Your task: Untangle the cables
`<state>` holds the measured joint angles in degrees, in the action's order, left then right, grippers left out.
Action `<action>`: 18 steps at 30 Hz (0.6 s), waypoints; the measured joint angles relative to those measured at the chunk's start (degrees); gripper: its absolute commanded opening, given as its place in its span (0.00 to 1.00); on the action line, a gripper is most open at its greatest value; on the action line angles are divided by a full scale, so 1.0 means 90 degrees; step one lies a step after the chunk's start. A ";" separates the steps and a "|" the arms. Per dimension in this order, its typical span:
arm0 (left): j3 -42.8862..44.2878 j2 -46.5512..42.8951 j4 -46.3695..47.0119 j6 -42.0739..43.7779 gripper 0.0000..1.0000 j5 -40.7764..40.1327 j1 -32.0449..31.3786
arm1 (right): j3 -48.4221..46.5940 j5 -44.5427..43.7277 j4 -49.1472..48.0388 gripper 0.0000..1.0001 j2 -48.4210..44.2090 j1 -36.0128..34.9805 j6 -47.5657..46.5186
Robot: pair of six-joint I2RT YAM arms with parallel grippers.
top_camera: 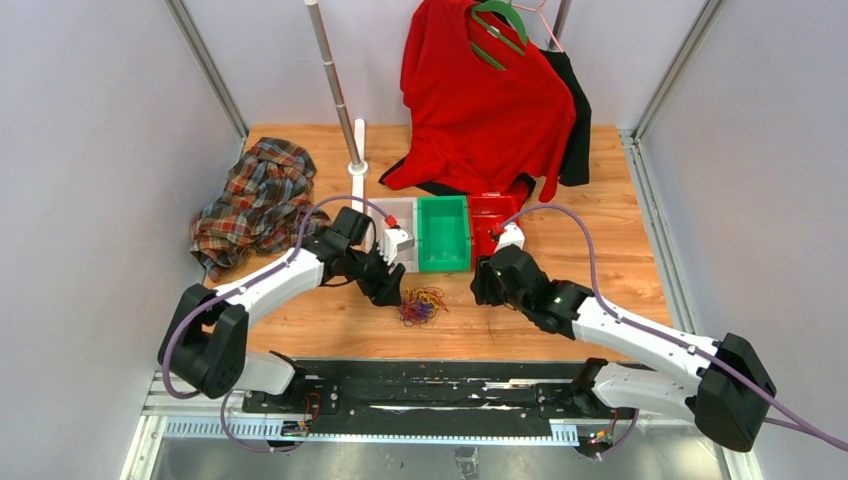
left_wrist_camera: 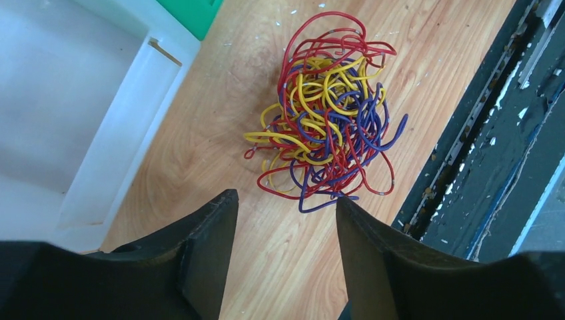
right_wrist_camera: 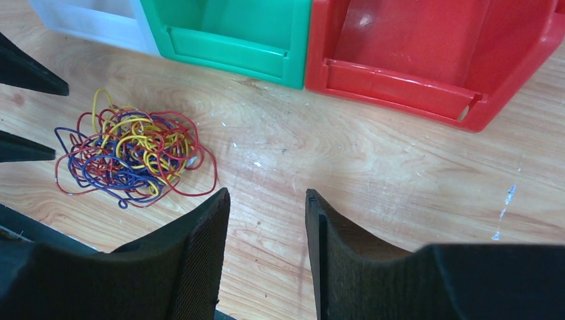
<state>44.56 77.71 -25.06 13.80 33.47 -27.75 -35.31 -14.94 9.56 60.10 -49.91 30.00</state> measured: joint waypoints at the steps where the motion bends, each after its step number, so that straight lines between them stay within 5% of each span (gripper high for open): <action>1: 0.0000 0.0061 0.0002 0.0019 0.54 0.0012 -0.0007 | -0.0049 0.0056 0.0022 0.44 0.0051 0.0000 -0.0017; 11: 0.0053 0.0476 -0.0109 0.0260 0.04 0.0197 -0.0053 | -0.0197 0.0372 0.0085 0.33 0.0148 -0.0039 -0.0126; 18: 0.0143 -0.0104 -0.0313 0.0248 0.01 0.0248 -0.0063 | -0.0267 0.0500 0.0053 0.34 0.0189 -0.0056 -0.0146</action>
<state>45.84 76.77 -27.88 16.03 35.70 -28.32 -37.71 -10.44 10.04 61.80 -50.41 28.69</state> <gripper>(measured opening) 0.017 0.323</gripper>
